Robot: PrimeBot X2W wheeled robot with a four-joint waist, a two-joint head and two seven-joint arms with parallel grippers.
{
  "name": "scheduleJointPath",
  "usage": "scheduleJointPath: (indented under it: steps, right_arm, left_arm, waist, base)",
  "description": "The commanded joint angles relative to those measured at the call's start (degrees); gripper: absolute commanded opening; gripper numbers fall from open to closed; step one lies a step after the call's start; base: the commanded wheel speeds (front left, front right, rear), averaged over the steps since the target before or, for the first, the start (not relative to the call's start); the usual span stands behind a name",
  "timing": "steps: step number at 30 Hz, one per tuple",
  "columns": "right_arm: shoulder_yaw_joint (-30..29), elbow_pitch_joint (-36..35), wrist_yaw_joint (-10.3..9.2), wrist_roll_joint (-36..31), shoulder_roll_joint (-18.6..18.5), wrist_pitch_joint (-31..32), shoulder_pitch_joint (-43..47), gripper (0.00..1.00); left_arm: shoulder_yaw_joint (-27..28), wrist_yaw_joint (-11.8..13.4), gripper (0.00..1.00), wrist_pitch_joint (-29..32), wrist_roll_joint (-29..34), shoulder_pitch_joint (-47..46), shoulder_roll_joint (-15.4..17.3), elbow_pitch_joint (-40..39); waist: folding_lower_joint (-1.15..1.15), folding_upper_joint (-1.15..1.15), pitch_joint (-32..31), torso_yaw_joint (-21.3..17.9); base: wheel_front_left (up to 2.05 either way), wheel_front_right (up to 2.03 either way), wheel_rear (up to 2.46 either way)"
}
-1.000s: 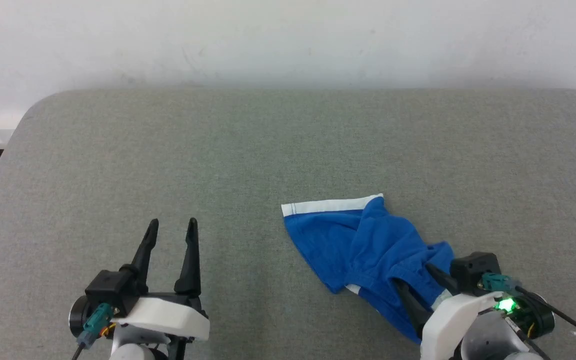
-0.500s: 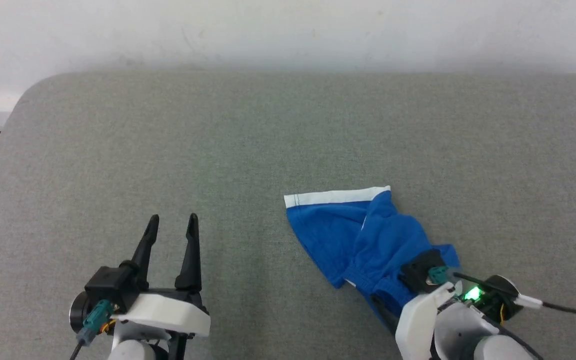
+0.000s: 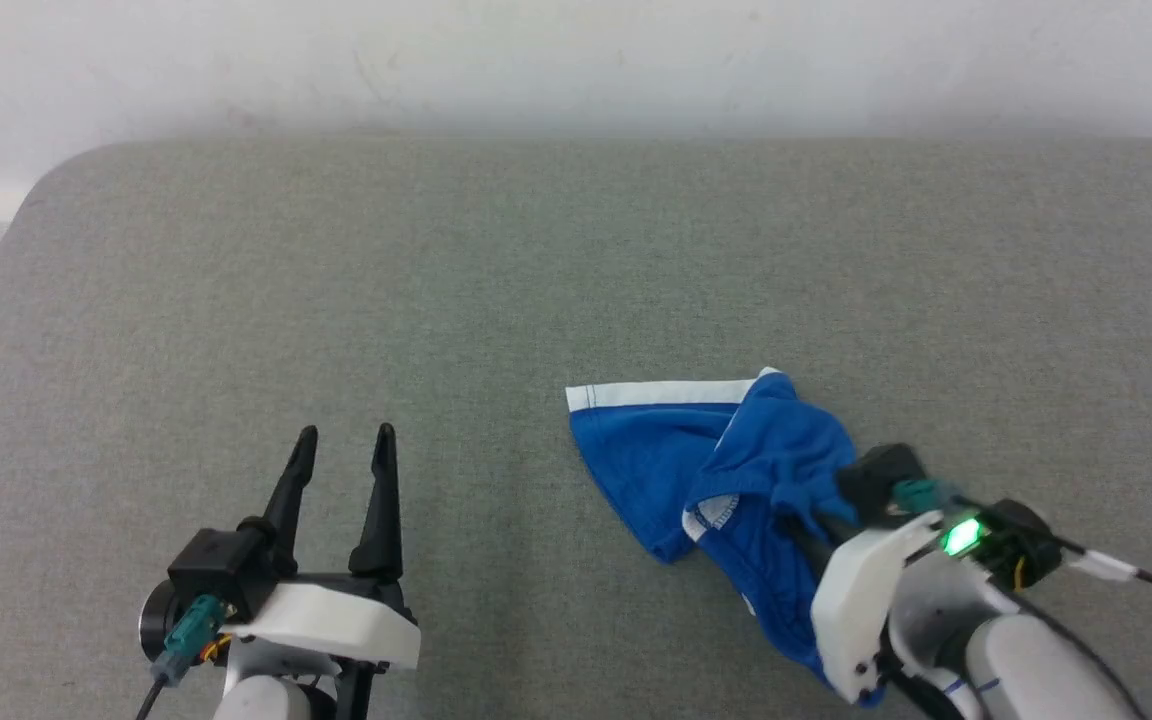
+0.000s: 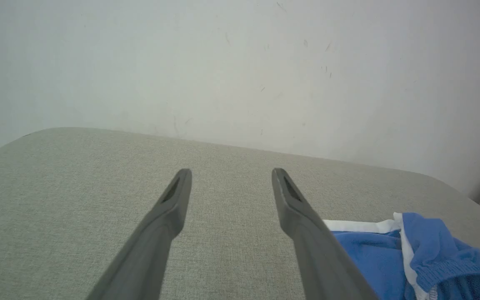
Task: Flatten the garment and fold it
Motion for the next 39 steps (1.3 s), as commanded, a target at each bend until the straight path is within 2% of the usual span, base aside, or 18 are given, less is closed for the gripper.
scheduleJointPath:
  steps: [1,6,12,14,15,16,17,18,22,26,34,39]
  right_arm:
    - [-2.34,-0.66,-0.12,0.38,0.71,-2.03,-0.73,0.0]
    - [-15.69,0.18,-0.12,2.71,4.27,-5.78,1.48,0.0]
    - [-33.02,4.95,-0.12,0.76,7.89,-9.34,3.99,0.0]
    - [-37.06,8.04,-0.12,-0.28,8.54,-10.4,4.11,0.02]
    - [-37.06,8.04,-0.12,-0.28,8.54,-10.4,4.11,0.02]
    - [-38.84,9.63,-0.12,-0.09,8.81,-11.18,3.76,0.35]
    - [-39.99,11.37,-0.12,0.17,9.02,-11.8,3.39,0.49]
    - [-40.7,13.11,-0.12,-0.33,9.13,-12.35,3.13,1.0]
    - [-40.85,17.37,-0.12,-1.38,9.36,-16.42,1.94,1.0]
    - [-41.86,17.8,-0.12,-2.99,9.45,-22.89,2.53,1.0]
    - [-43.41,12.37,-0.12,-4.14,9.48,-34.59,5.95,1.0]
    - [-41.09,7.49,-0.12,-4.09,9.49,-38.19,7.97,1.0]
  left_arm:
    - [0.06,-0.17,1.0,-0.26,0.17,-0.16,-0.14,0.21]
    - [-0.25,-0.13,1.0,-0.26,0.24,-0.08,-0.15,0.31]
    - [-0.56,-0.06,1.0,-0.26,-0.04,-0.1,-0.15,0.33]
    - [-0.64,-0.03,1.0,-0.26,-0.11,-0.31,-0.15,0.31]
    - [-0.64,-0.03,1.0,-0.26,-0.11,-0.31,-0.15,0.31]
    - [-0.7,-0.06,1.0,-0.26,-0.1,-0.44,-0.15,0.36]
    - [-0.68,-0.08,1.0,-0.26,-0.06,-0.52,-0.15,0.41]
    - [-0.68,-0.11,1.0,-0.26,0.0,-0.59,-0.15,0.44]
    - [-0.53,-0.28,1.0,-0.26,0.21,-0.82,-0.15,0.6]
    - [-0.36,-0.41,1.0,-0.26,0.33,-0.71,-0.16,0.85]
    - [-0.32,0.15,1.0,-0.26,0.14,0.51,-0.16,1.16]
    - [-0.53,0.44,1.0,-0.26,0.08,1.31,-0.16,1.86]
  waist:
    - [0.0,0.0,-0.47,-0.46]
    - [0.0,0.0,-0.95,-0.98]
    - [0.0,0.0,-0.2,-1.31]
    - [0.0,0.0,0.29,-1.35]
    - [0.0,0.0,0.29,-1.35]
    - [0.0,0.0,0.45,-1.36]
    - [0.0,0.0,0.57,-1.42]
    - [0.0,0.0,0.73,-1.43]
    - [0.0,0.0,1.06,-1.38]
    - [0.0,0.0,0.68,-1.32]
    - [0.0,0.0,-1.45,-1.92]
    - [0.0,0.0,-3.37,-2.28]
  base:
    - [0.0,0.0,0.0]
    - [0.0,0.0,0.0]
    - [0.0,0.0,0.0]
    - [0.0,0.0,0.0]
    - [0.0,0.0,0.0]
    - [0.0,0.0,0.0]
    - [0.0,0.0,0.0]
    - [0.0,0.0,0.0]
    - [0.0,0.0,0.0]
    - [0.0,0.0,0.0]
    - [0.0,0.0,0.0]
    - [0.0,0.0,0.0]
